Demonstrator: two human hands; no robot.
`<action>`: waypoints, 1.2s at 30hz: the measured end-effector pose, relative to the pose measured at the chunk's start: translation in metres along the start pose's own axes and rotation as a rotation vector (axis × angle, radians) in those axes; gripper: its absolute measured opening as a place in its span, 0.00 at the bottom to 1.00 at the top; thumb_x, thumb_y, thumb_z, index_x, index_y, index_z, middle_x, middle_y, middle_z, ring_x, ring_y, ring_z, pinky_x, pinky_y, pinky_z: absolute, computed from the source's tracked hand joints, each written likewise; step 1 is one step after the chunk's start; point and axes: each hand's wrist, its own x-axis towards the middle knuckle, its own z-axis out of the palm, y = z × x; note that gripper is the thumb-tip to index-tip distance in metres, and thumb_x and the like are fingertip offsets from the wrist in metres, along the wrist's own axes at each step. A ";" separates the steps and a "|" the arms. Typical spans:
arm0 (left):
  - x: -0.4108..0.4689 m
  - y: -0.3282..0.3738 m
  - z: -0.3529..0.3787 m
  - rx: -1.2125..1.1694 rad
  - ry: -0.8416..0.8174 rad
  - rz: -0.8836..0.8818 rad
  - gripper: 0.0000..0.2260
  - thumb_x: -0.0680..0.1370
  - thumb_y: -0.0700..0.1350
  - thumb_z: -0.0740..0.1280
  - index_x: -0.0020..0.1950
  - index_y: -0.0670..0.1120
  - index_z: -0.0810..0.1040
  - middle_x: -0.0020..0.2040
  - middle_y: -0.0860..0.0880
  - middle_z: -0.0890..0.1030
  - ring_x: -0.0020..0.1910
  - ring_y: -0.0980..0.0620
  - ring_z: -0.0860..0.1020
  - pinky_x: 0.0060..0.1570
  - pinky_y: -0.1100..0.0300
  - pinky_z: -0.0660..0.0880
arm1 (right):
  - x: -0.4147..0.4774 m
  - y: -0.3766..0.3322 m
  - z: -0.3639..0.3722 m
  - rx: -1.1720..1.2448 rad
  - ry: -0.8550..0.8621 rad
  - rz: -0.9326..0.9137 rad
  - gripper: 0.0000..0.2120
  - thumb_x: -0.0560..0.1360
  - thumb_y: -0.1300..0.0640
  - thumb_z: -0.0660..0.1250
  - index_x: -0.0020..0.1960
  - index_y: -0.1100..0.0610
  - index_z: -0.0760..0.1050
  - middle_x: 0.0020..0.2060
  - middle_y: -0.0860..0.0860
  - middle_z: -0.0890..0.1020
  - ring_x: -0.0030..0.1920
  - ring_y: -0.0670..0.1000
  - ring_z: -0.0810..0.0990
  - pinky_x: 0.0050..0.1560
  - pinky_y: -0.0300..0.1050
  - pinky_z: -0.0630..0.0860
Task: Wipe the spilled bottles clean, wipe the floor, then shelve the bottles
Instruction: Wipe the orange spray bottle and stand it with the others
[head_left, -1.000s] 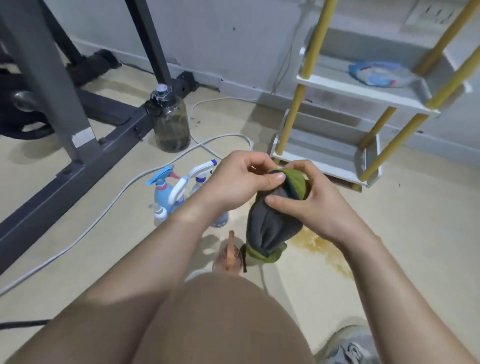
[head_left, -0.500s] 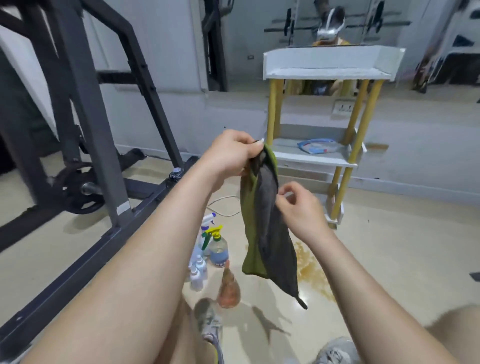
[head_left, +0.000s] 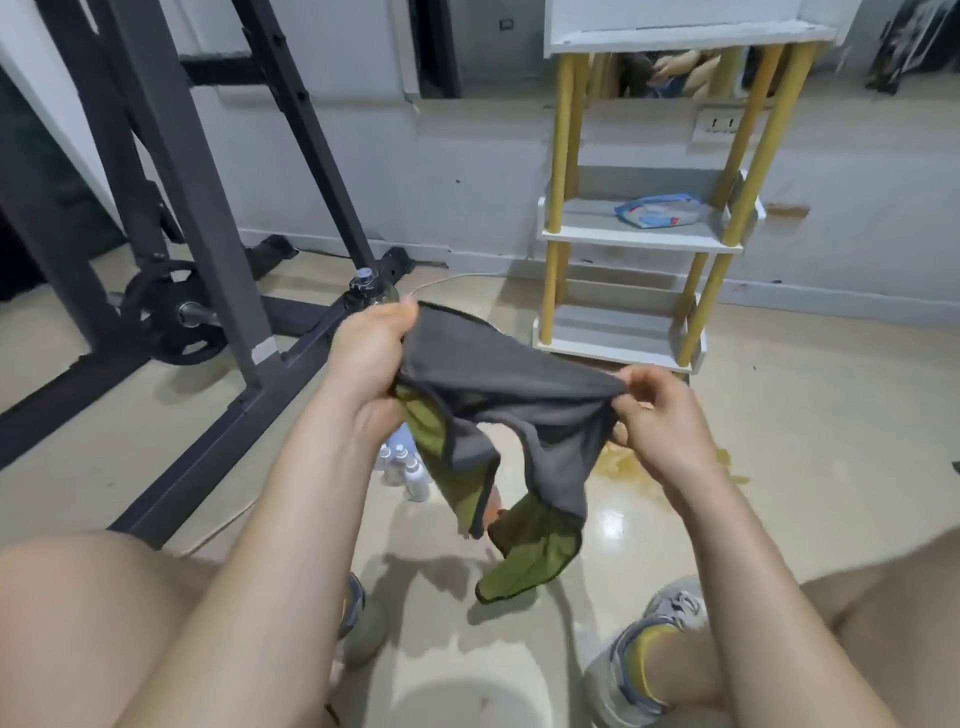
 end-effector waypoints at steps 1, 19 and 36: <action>0.000 -0.011 -0.013 0.081 0.004 -0.001 0.05 0.82 0.39 0.62 0.53 0.48 0.75 0.42 0.50 0.78 0.36 0.57 0.77 0.36 0.66 0.75 | 0.002 -0.001 -0.007 0.077 0.025 0.010 0.07 0.71 0.60 0.64 0.41 0.48 0.76 0.41 0.50 0.80 0.42 0.53 0.78 0.47 0.57 0.77; 0.004 -0.259 0.015 0.773 -0.606 -0.241 0.14 0.75 0.49 0.62 0.32 0.45 0.67 0.32 0.50 0.67 0.34 0.52 0.68 0.36 0.56 0.67 | 0.064 0.092 0.037 -0.004 -0.216 0.404 0.15 0.81 0.48 0.58 0.40 0.56 0.71 0.35 0.55 0.70 0.36 0.53 0.68 0.42 0.48 0.66; 0.082 -0.297 -0.034 0.905 -0.066 -0.134 0.04 0.76 0.41 0.64 0.43 0.49 0.73 0.36 0.52 0.78 0.38 0.50 0.77 0.38 0.56 0.72 | 0.110 0.208 0.249 -0.143 -0.309 0.214 0.14 0.76 0.46 0.59 0.39 0.51 0.77 0.43 0.46 0.80 0.47 0.47 0.76 0.57 0.49 0.72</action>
